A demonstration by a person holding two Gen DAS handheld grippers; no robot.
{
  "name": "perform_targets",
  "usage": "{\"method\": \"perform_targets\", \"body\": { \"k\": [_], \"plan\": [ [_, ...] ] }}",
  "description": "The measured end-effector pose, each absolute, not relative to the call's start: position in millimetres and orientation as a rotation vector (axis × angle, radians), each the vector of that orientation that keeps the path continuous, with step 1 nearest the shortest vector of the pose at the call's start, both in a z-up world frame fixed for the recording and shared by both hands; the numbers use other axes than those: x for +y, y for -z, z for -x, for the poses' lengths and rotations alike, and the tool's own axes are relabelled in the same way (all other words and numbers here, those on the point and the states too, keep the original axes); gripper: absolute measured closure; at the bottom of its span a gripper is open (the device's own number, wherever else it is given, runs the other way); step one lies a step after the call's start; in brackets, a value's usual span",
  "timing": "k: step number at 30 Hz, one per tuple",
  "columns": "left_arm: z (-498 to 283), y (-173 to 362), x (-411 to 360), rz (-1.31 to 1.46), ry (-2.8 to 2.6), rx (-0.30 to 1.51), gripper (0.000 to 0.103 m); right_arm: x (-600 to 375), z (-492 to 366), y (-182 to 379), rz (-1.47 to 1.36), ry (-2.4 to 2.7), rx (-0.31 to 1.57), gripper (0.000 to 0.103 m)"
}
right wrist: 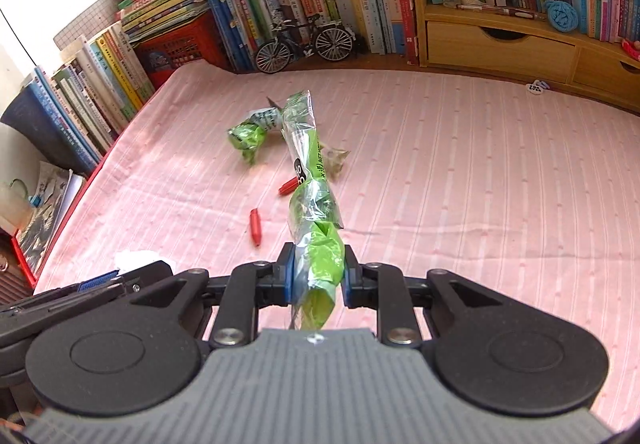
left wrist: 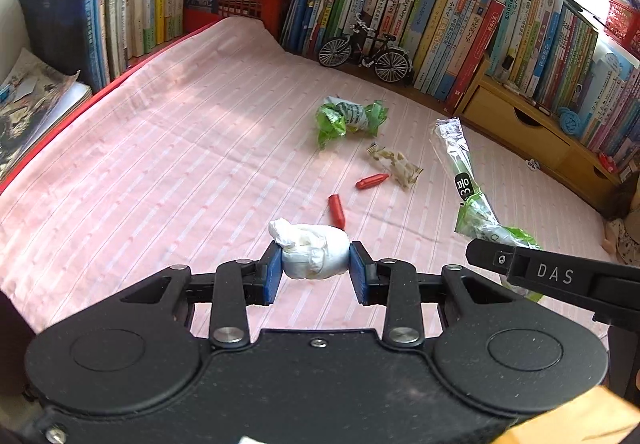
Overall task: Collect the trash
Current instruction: 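Carry the tissue wad and green bag in both tools to the trash bin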
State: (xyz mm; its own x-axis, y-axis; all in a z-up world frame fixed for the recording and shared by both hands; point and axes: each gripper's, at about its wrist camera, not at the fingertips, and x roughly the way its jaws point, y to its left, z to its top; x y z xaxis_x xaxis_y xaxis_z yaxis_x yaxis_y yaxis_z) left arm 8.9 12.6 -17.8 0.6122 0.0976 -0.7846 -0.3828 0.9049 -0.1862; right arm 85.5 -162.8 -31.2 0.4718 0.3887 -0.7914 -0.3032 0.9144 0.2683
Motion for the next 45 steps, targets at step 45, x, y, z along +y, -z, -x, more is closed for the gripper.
{"method": "perform_targets", "body": {
  "k": [45],
  "plan": [
    [254.7, 138.2, 99.8, 0.461, -0.358, 1.195, 0.070, -45.5, 184.7, 118.5, 0.126, -0.628, 1.272, 0.076]
  ]
}}
